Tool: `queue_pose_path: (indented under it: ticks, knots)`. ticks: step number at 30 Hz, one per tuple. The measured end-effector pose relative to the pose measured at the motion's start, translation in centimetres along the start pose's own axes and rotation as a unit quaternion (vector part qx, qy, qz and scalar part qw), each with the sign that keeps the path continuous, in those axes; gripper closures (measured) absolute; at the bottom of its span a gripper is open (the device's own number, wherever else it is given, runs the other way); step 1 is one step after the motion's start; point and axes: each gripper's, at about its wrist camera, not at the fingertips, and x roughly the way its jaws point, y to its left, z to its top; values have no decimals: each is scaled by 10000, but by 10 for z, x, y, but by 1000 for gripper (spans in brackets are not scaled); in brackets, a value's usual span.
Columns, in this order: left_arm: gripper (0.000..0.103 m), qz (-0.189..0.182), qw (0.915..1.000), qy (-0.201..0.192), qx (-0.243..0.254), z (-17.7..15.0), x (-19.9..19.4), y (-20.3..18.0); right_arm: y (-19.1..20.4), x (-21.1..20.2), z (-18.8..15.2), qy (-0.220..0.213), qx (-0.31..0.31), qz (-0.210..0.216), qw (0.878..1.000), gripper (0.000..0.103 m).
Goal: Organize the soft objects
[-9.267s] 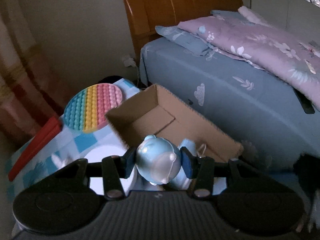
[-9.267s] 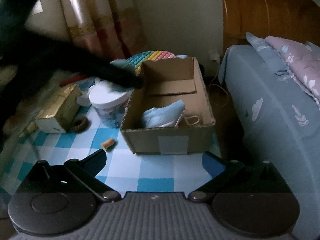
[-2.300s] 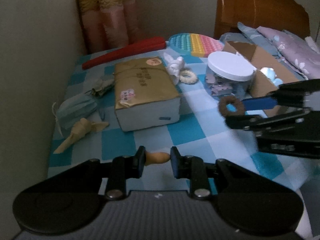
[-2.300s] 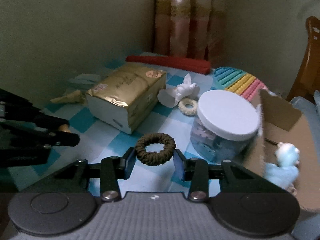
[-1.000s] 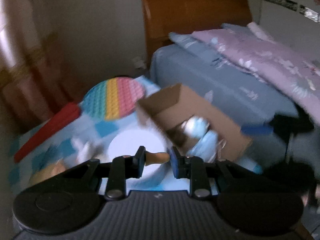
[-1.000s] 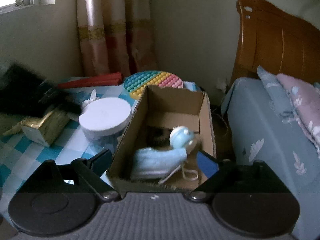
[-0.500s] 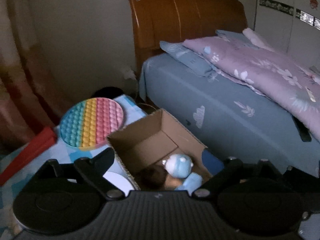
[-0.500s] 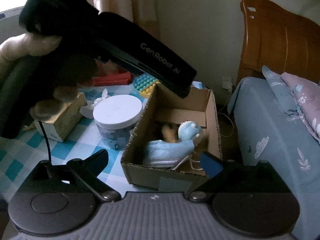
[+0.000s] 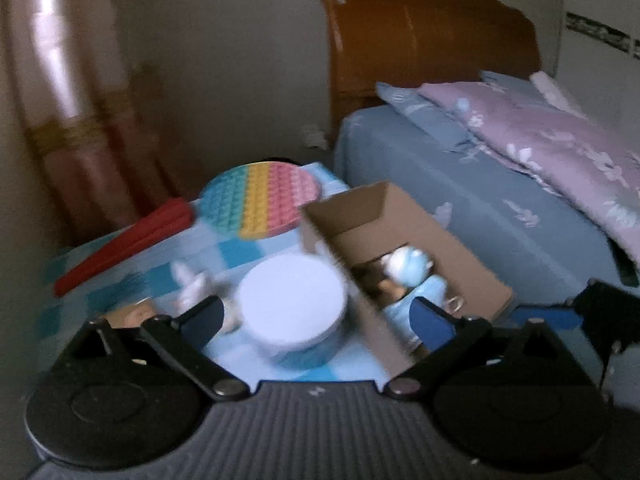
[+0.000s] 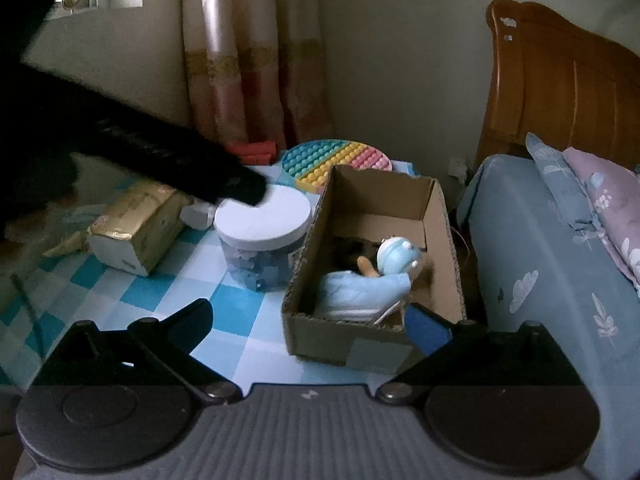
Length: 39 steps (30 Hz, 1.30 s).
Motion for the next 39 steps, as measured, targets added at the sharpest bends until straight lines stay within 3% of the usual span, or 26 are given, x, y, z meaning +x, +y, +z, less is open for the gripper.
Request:
queue_pose_path:
  ticks: [6,17,24,34,39]
  knots:
    - [1,843,9955,-91,-414,-49,-37,29,16,-8,-5,63,95,117,9999,0]
    - [1,1689,9807,124,-978,-141,-65,80,60,-9,-9,82,-136,506,9986,0]
    - [1,1965,9703,258,-1386,-164,-48,109,87,0,-6,156,-332,728,9967,0]
    - [1,2073,9658,340,-1517,-172,-19,137,116,33,-7,563,-796,1031,9899,0]
    - [5,2302,9613,369,-1467,-168,-7,150,121,49,-4,721,-832,1148,9873,0]
